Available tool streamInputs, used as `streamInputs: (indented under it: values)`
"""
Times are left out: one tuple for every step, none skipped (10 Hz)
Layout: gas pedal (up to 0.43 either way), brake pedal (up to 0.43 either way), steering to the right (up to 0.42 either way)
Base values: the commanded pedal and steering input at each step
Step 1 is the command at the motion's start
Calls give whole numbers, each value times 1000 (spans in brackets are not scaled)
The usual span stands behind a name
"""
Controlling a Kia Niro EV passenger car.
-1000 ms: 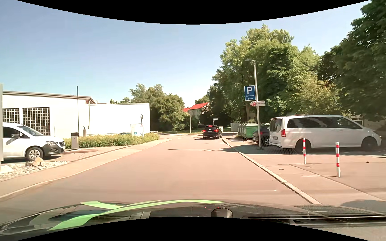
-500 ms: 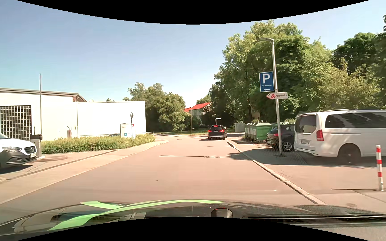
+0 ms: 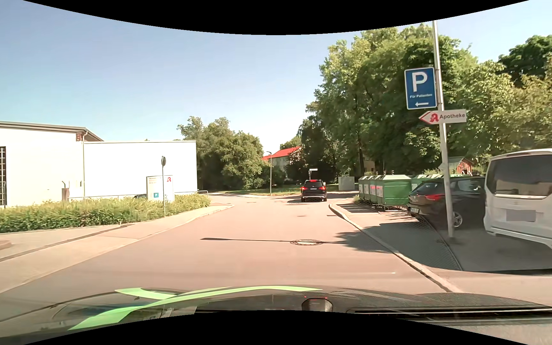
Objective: Follow the waypoints while adhering to traffic rules and regulations
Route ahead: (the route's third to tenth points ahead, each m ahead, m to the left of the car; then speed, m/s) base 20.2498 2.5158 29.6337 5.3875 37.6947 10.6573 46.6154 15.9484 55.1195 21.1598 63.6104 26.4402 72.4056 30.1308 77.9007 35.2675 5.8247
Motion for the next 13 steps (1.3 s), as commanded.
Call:
streamInputs:
  values:
    - [0, 55, 7]
    - [0, 61, 9]
    - [0, 91, 9]
    - [0, 98, 9]
    - [0, 98, 10]
    - [0, 104, 9]
    - [0, 134, 9]
    - [0, 159, 10]
    - [8, 165, 10]
    - [20, 159, 9]
    - [20, 159, 9]
    - [20, 159, 7]
    - [20, 159, 4]
